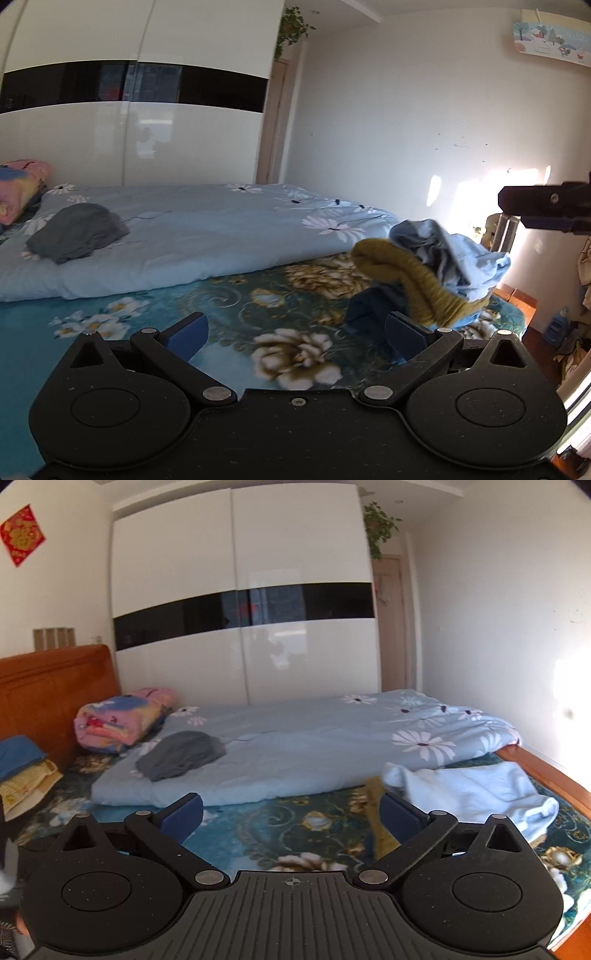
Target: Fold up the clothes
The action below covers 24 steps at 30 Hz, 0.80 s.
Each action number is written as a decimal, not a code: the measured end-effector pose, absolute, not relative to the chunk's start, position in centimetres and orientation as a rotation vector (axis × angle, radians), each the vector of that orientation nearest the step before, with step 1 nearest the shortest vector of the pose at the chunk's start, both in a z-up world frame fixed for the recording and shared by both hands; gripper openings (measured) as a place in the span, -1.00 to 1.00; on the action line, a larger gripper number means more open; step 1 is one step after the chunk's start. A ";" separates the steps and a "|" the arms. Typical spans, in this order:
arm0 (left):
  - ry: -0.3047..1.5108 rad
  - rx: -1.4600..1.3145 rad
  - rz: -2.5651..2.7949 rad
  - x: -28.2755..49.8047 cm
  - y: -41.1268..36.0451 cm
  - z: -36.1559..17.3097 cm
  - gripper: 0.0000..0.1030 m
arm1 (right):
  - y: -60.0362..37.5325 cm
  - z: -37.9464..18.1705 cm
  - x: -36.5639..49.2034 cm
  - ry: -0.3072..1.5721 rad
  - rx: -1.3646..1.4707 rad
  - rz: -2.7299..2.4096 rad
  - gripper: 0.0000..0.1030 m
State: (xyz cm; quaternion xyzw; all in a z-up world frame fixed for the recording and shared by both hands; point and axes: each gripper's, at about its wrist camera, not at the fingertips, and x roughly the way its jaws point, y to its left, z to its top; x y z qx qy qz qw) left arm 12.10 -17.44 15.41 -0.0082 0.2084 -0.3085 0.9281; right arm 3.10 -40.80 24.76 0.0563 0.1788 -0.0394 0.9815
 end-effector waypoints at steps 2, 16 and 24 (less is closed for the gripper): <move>0.435 -0.041 -0.569 11.8 -13.8 14.7 0.96 | -38.2 24.9 3.3 0.367 0.099 -0.059 0.99; 0.448 -0.121 -0.198 7.0 3.2 9.4 0.97 | -24.9 17.5 5.7 0.446 0.102 0.042 1.00; 0.479 -0.012 -0.097 4.8 5.6 5.4 0.97 | -17.5 4.7 6.6 0.677 0.215 0.053 1.00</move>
